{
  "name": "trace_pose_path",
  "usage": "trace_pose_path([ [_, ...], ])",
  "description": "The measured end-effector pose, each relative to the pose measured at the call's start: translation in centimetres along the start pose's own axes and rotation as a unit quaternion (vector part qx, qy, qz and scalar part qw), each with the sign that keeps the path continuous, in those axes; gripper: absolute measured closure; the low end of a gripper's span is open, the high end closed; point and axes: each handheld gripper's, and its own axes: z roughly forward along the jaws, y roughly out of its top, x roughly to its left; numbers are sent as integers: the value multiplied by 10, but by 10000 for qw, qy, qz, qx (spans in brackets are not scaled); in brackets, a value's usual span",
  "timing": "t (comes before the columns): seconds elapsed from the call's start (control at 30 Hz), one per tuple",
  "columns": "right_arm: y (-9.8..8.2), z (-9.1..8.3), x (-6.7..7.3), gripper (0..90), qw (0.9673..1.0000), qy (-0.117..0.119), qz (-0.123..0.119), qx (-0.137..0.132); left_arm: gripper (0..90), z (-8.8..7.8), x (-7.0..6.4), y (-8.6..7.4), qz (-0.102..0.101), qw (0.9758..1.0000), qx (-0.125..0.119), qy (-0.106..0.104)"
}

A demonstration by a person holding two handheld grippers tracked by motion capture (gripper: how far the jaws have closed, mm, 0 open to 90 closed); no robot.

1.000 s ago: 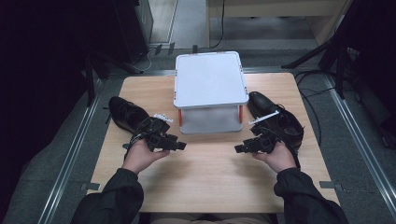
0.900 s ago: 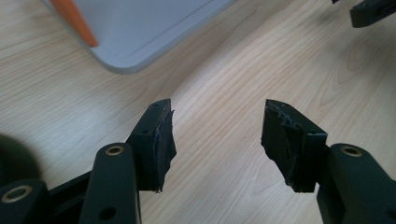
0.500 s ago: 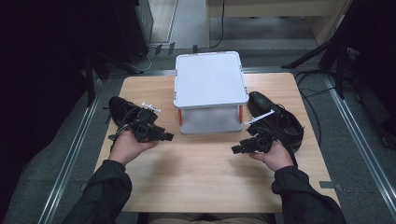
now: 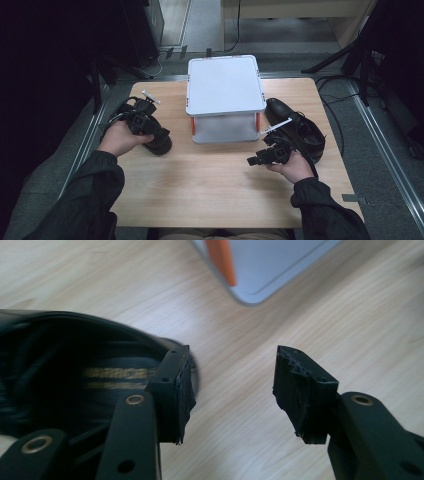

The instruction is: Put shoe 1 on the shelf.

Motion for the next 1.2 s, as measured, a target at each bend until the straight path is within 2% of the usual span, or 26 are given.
trace_pose_path([
  [0.17, 0, 1, 1, 452, 10000, 0, -10, 22, 530, 2, 10, 6, -82, 9996, 240, 144],
  [0.3, 0, 1, 1, 451, 10000, -2, -29, 47, 566, 15, 20, 8, -136, 9984, 499, 245],
  [0.5, 0, 1, 0, 449, 10000, -19, -16, 69, 623, 33, 23, 7, -237, 9969, 730, 176],
  [0.67, 0, 2, 1, 449, 10000, -10, -26, 71, 640, 45, 24, 6, -313, 9961, 807, 195],
  [0.73, 0, 2, 1, 449, 10000, -13, -27, 78, 661, 47, 24, 5, -297, 9959, 828, 200],
  [0.83, -1, 2, 1, 448, 9999, -19, -25, 96, 745, 48, 24, 6, -285, 9961, 832, 107],
  [1.2, -1, 3, 1, 449, 9999, -19, -32, 134, 757, 39, 29, 2, -278, 9949, 970, -27],
])
